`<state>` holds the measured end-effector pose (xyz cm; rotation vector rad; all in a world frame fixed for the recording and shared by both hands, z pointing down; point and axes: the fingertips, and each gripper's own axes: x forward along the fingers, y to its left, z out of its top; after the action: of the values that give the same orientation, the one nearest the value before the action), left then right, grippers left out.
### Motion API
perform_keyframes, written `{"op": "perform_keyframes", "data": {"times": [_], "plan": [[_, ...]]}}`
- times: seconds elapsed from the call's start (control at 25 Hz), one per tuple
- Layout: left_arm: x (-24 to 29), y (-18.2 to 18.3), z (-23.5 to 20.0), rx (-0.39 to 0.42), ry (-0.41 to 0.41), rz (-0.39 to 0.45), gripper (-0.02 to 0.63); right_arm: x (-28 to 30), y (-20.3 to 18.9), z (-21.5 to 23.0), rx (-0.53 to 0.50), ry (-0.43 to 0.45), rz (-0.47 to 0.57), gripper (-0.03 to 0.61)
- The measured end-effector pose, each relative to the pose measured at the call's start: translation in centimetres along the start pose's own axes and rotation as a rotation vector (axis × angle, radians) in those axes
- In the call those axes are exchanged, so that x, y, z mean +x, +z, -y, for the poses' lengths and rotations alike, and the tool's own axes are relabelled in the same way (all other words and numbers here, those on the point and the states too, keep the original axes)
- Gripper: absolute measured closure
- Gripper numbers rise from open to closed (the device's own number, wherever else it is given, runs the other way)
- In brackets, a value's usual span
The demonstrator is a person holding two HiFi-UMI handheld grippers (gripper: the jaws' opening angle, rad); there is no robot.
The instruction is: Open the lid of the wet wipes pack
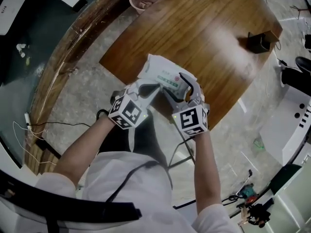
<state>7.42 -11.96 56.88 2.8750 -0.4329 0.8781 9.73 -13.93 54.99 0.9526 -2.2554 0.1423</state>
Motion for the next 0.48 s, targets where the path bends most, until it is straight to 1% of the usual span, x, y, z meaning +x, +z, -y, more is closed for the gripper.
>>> {"op": "perform_keyframes", "data": {"times": [0.32, 0.48], "plan": [[0.3, -0.3, -0.1, -0.020, -0.002, -0.002, 0.611, 1.2, -0.2, 0.1, -0.022, 0.088, -0.017, 0.268], [0.3, -0.4, -0.1, -0.020, -0.013, -0.006, 0.611, 1.5, -0.2, -0.2, -0.050, 0.152, -0.028, 0.282]]}}
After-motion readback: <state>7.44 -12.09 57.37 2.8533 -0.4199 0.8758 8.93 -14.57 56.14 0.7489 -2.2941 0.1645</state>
